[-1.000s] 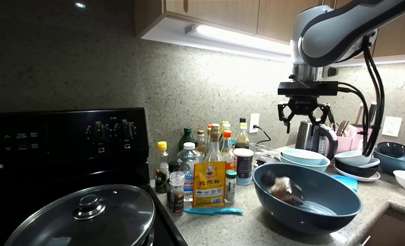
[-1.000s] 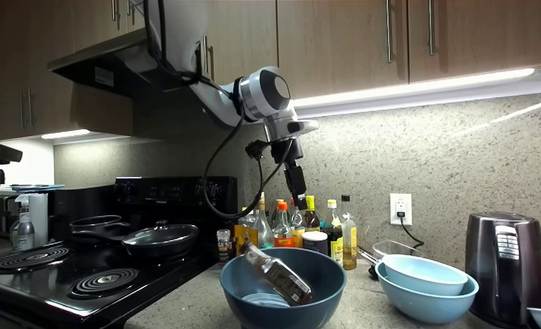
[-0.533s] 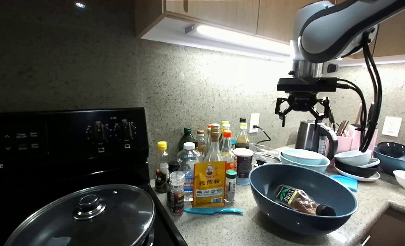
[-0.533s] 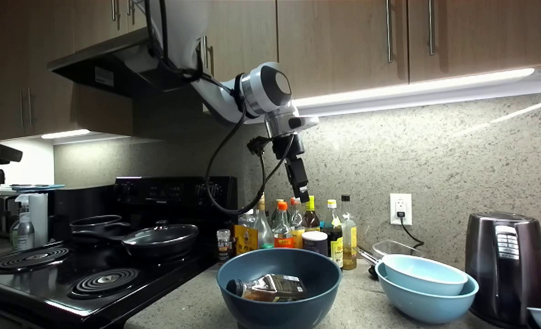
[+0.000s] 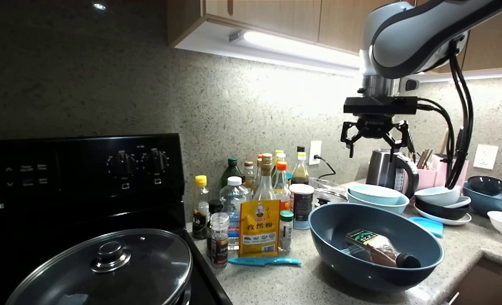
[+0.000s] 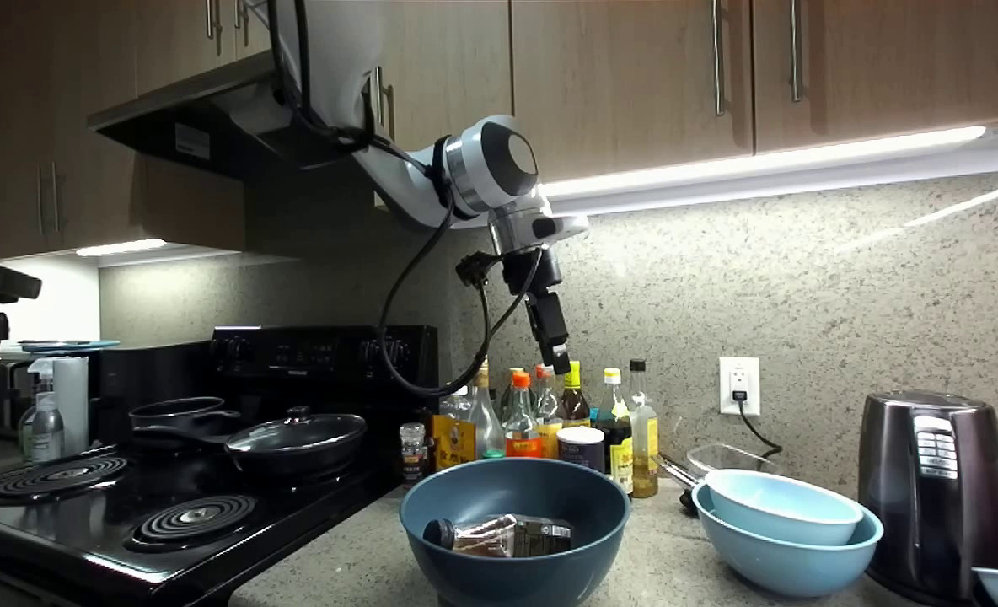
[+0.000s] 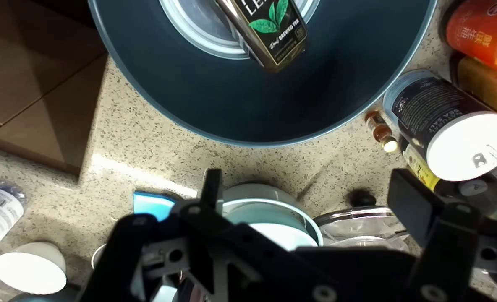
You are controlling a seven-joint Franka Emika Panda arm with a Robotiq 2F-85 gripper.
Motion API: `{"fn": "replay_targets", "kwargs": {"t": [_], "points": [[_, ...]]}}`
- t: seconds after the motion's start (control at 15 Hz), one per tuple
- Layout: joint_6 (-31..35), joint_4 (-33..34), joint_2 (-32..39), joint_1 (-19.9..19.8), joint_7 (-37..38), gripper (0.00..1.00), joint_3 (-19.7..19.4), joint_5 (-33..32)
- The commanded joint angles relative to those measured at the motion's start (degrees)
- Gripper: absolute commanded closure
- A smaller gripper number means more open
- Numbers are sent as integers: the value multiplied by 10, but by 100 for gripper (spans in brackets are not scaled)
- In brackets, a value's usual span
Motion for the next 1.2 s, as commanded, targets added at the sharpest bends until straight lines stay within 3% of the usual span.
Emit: {"fn": "replay_targets", "kwargs": {"t": [0.0, 0.33, 0.73, 0.8, 0.87, 1.13], "points": [[-1, 1, 0, 4, -1, 0, -4, 1], [-22, -6, 2, -2, -30, 0, -6, 27], [-36, -51, 3, -28, -244, 0, -22, 217], [-58, -49, 6, -30, -250, 0, -26, 229], [-34, -41, 10, -19, -209, 0, -26, 193], [-49, -44, 12, -23, -230, 0, -31, 212]]}}
